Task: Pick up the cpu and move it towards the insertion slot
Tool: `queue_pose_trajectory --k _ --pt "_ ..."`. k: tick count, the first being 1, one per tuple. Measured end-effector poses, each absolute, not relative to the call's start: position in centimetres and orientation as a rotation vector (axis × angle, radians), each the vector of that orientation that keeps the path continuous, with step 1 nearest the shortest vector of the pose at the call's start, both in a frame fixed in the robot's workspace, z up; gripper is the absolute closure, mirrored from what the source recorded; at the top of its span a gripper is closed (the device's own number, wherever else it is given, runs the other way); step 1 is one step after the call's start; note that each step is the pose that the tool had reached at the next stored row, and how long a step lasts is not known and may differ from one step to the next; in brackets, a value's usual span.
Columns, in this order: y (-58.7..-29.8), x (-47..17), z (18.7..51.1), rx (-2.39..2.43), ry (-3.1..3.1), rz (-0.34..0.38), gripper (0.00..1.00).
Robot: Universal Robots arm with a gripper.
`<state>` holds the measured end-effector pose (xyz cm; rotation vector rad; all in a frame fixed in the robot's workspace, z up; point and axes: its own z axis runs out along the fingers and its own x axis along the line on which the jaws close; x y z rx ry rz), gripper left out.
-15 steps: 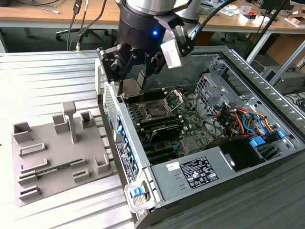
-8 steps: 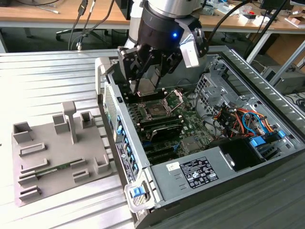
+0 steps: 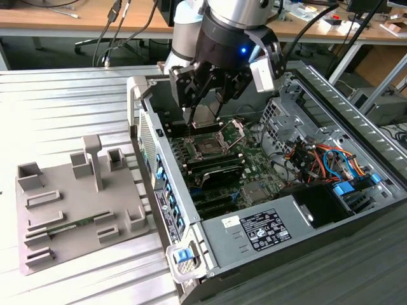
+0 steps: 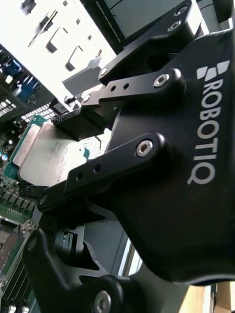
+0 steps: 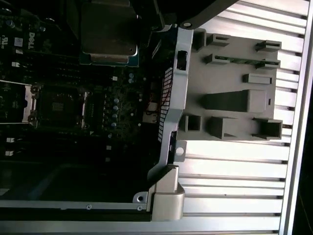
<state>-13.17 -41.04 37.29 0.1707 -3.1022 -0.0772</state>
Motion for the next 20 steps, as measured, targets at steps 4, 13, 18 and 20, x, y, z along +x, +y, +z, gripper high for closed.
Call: queue_pose_trajectory --k 4,13,18,20 --pt "-40.8 -11.7 37.1 0.167 -3.101 -0.079 0.45" --pt "-40.1 -7.6 36.1 0.161 -3.092 -0.08 0.45" --pt "-39.8 -5.8 35.3 0.157 -3.086 -0.08 0.45" --pt "-39.2 -4.0 34.5 0.152 -3.081 -0.081 0.45"
